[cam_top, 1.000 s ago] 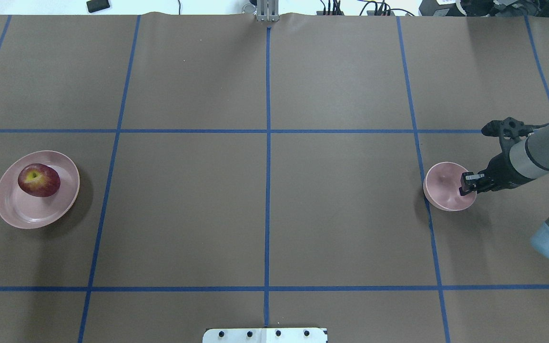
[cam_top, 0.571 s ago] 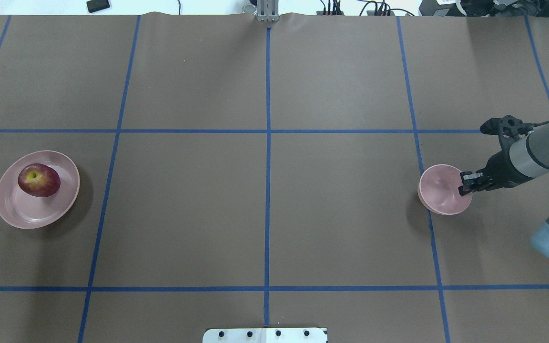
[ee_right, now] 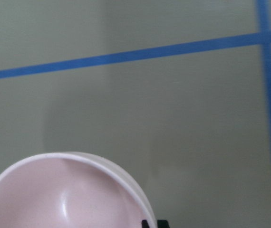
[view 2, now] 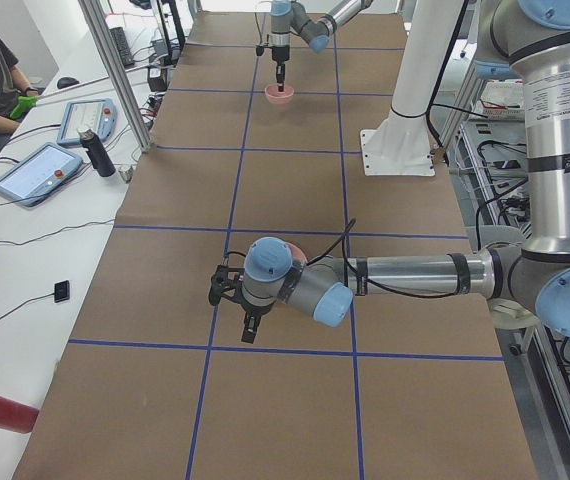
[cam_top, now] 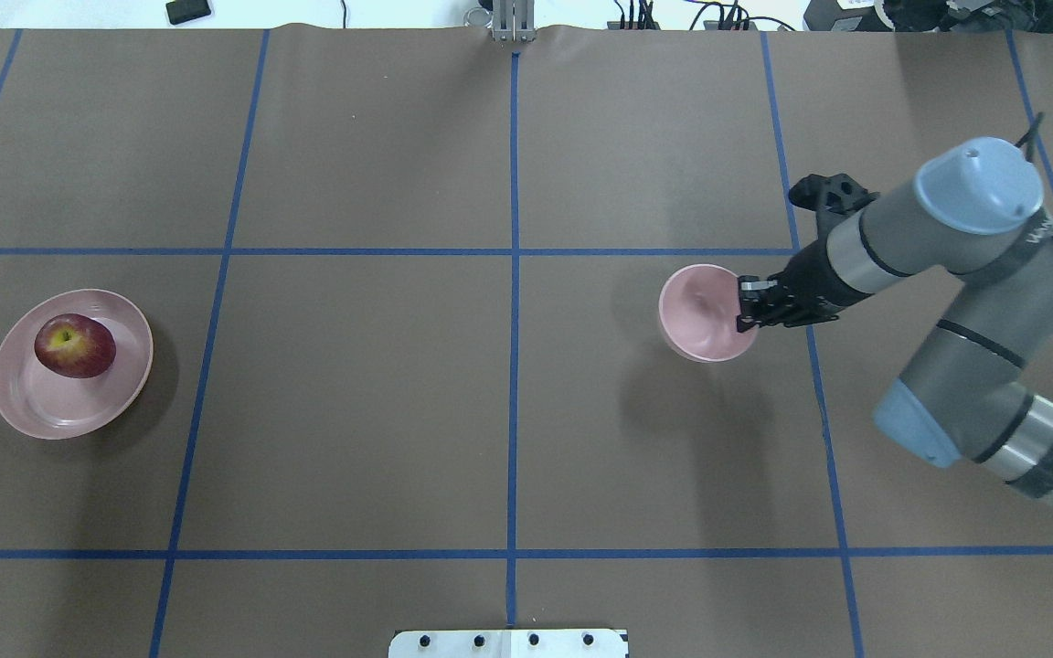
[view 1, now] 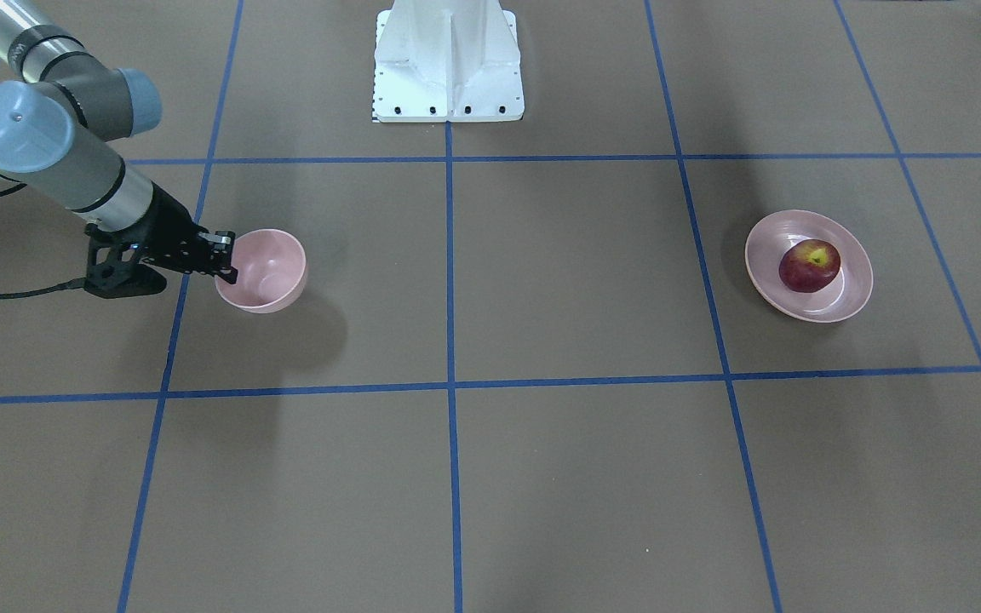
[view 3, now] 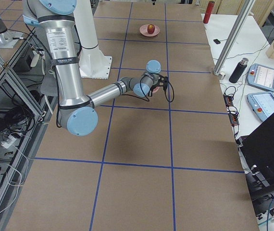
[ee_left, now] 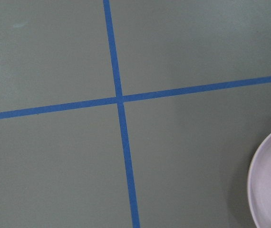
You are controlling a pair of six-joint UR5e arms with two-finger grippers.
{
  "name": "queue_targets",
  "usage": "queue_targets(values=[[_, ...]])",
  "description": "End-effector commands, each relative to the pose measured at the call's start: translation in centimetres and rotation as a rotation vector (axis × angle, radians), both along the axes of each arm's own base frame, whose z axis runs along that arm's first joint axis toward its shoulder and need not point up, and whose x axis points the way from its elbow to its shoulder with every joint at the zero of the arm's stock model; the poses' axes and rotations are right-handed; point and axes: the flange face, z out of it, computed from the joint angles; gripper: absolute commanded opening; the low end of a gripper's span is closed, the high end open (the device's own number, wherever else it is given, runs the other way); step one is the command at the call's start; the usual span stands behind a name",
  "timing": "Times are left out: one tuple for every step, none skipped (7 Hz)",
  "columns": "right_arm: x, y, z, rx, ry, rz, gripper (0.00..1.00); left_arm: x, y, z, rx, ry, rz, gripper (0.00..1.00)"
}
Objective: Move apple from plate to bowl
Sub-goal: 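Slide the pink bowl with the right gripper toward the table center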
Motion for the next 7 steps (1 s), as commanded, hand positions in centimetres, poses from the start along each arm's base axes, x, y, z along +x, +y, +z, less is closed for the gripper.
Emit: queue_targets(values=[[-8.9, -1.7, -7.9, -0.037, 0.016, 0.063, 0.00, 3.5, -2.4, -3.2, -0.021, 0.027, -0.018, 0.98], [-11.7, -3.6, -9.3, -0.066, 0.027, 0.097, 0.00, 6.3, -3.5, -6.0, -0.045, 0.057, -0.023, 0.98], [-13.2, -5.0, -9.5, -0.059, 0.045, 0.123, 0.00, 8.9, -3.0, -7.3, -0.038, 0.059, 0.006, 0.98], [-14.5, -6.1, -11.0, -0.056, 0.045, 0.129, 0.00, 10.2, -2.6, -8.7, -0.032, 0.060, 0.006, 0.98], [-15.8, -6.8, -12.0, -0.056, 0.049, 0.131, 0.00, 12.4, -2.1, -10.3, -0.065, 0.064, -0.027, 0.98], [-16.4, -6.8, -11.7, -0.056, 0.060, 0.135, 0.00, 16.0, -1.1, -11.9, -0.077, 0.040, -0.054, 0.98], [-16.6, -6.7, -11.4, -0.058, 0.066, 0.133, 0.00, 18.1, 0.0, -13.7, -0.089, 0.059, -0.054, 0.98]])
